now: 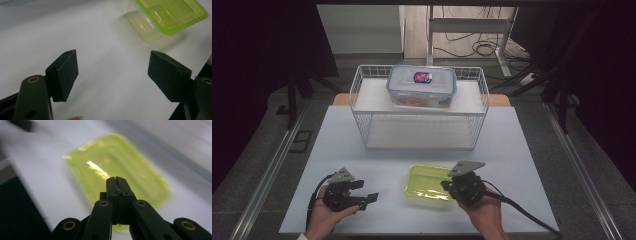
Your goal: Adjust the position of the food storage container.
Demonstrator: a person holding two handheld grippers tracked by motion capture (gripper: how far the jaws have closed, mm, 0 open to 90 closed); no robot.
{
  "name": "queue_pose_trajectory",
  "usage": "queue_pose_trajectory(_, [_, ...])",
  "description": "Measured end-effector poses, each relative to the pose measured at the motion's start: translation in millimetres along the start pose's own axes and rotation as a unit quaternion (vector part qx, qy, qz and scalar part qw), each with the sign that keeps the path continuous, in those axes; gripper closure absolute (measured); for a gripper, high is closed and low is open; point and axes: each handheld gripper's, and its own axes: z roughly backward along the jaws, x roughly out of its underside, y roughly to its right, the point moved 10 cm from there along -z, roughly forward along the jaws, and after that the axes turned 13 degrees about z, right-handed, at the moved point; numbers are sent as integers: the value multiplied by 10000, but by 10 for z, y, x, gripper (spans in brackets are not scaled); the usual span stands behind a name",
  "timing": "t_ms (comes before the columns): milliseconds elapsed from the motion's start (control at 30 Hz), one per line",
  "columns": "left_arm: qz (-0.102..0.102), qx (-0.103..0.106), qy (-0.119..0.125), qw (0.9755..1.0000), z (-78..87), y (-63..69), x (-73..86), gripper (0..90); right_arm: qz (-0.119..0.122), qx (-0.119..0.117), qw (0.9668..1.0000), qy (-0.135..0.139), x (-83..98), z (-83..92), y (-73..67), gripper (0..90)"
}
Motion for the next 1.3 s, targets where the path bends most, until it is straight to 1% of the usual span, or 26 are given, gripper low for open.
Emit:
queue_pose_trajectory(33, [-1,-2,-1,10000,0,0,0,242,-119,76,9999,26,46,9,102,890])
queue_pose_trajectory(67, [2,-3,-1,10000,-2,-1,0,242,-295,98,9995,58,101,12,195,891])
queue_pose_trajectory(100, [2,-3,-1,10000,-2,-1,0,242,-295,98,9995,58,101,12,195,891])
queue_pose_trajectory(133, [11,4,-1,10000,-6,-4,-1,241,-554,232,9982,-59,251,-11,382,890])
queue_pose_trajectory(167, [11,4,-1,10000,-6,-4,-1,241,-554,232,9982,-59,251,-11,382,890])
queue_pose_trajectory(200, [12,0,-5,10000,-9,-9,-2,241,-690,354,9969,-167,376,-38,526,891])
queue_pose_trajectory(233, [12,0,-5,10000,-9,-9,-2,241,-782,357,9961,-196,413,-49,560,890])
queue_pose_trajectory(267, [23,-6,-10,10000,-13,-18,-3,241,-786,386,9958,-263,447,-67,589,890])
queue_pose_trajectory(300, [23,-6,-10,10000,-13,-18,-3,241,-786,386,9958,-263,447,-67,589,890])
queue_pose_trajectory(333, [23,-12,-19,10000,-19,-24,-2,241,-737,486,9950,-470,505,-124,631,890])
queue_pose_trajectory(400, [17,-11,-20,10000,-18,-19,0,241,-799,459,9940,-596,545,-201,640,890])
queue_pose_trajectory(433, [17,-11,-20,10000,-18,-19,0,241,-799,459,9940,-596,545,-201,640,890])
queue_pose_trajectory(467, [9,-5,-9,10000,-10,-10,-2,241,-803,394,9939,-644,549,-270,630,890])
queue_pose_trajectory(600, [11,4,9,10000,3,-18,-8,240,-827,278,9938,-683,506,-353,584,890])
queue_pose_trajectory(667, [10,4,4,10000,4,-24,-8,241,-805,320,9938,-698,490,-367,584,890])
queue_pose_trajectory(733, [19,-2,-2,10000,2,-31,-7,240,-822,300,9939,-664,440,-388,584,890])
queue_pose_trajectory(967, [12,-6,-11,10000,-8,-20,-3,241,-791,236,9946,-622,353,-468,560,890])
queue_pose_trajectory(1133, [20,-9,-11,10000,-9,-27,-1,241,-654,154,9960,-583,235,-571,485,890])
queue_pose_trajectory(1233, [27,-4,2,10000,4,-31,-7,241,-582,134,9966,-566,198,-594,451,890])
queue_pose_trajectory(1300, [36,-3,15,10000,8,-31,-9,241,-601,115,9967,-540,193,-588,450,890])
